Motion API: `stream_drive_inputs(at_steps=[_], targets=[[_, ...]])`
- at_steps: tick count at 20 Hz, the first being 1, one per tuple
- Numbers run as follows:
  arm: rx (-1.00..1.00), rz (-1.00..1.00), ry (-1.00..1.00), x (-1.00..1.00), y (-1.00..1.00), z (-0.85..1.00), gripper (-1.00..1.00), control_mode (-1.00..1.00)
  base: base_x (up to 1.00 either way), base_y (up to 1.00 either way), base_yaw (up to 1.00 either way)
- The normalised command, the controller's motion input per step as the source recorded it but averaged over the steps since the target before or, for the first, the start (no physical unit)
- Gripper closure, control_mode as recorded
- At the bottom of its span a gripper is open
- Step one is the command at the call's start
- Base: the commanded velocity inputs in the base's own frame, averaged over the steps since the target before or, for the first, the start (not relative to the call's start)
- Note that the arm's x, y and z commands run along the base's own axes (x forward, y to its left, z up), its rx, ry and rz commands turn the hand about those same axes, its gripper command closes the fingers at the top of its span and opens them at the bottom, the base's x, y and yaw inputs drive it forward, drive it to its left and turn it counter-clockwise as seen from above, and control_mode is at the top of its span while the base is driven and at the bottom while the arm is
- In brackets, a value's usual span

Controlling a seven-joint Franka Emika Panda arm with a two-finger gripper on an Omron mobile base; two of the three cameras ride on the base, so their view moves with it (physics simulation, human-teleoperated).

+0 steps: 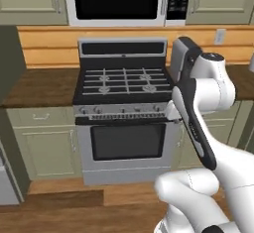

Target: Navigate to the stove.

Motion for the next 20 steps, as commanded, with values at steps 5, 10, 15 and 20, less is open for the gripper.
stream_drive_inputs(at_steps=[5, 10, 15, 20], targets=[[0.0, 0.0, 0.0, 0.0, 0.0, 0.0, -1.0, 1.0, 0.96, 0.36, -0.19], [0.0, 0.0, 0.0, 0.0, 0.0, 0.0, -1.0, 1.0, 0.81, 0.5, -0.16], [0.0, 0.0, 0.0, 0.0, 0.0, 0.0, -1.0, 1.0, 0.69, 0.45, -0.14], [0.0, 0.0, 0.0, 0.0, 0.0, 0.0, -1.0, 1.0, 0.63, 0.18, -0.1]])
